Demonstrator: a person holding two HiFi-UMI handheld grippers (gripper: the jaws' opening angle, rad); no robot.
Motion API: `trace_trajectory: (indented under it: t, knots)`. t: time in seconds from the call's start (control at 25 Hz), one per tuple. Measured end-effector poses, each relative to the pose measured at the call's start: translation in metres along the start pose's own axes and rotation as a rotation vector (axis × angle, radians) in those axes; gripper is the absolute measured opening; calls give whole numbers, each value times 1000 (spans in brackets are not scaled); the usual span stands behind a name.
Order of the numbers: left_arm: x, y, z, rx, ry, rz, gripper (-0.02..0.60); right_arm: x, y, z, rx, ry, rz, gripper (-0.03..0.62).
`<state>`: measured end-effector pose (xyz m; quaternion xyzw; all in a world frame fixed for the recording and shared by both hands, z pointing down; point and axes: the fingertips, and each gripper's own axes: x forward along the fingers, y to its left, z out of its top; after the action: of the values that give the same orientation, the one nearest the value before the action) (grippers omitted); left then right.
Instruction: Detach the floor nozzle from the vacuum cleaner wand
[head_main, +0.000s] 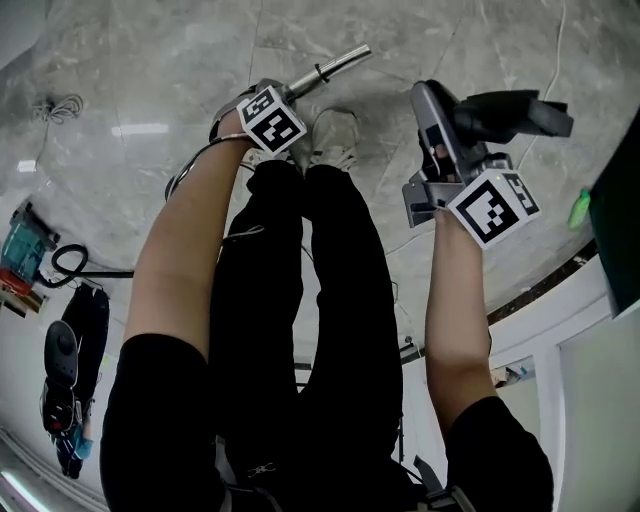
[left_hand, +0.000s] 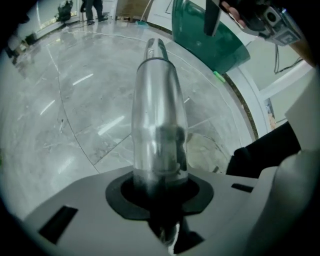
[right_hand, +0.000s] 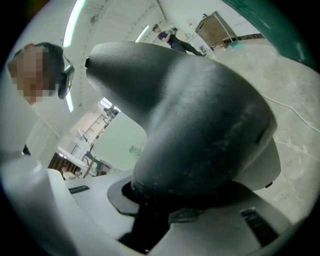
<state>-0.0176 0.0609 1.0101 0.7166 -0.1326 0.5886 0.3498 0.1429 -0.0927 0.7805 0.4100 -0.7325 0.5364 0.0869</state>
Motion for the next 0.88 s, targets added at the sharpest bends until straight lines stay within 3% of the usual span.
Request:
trace_trajectory:
  t: [0.28,0.52,0.68,0.88]
  knots:
    - [41,71,12,-36,10,173,132,67,-35,-44,-193,132,-51,114]
    - [53,91,7,-41,42,257,137,90,-39,-55,-218,196,-56,114]
    - [17,99,0,-122,23,390,169,82,-25,-41,-245,202,-80,114]
    - [-77,79,2,-128,-43,440,167,43,25,-19,-225,185,-109,114]
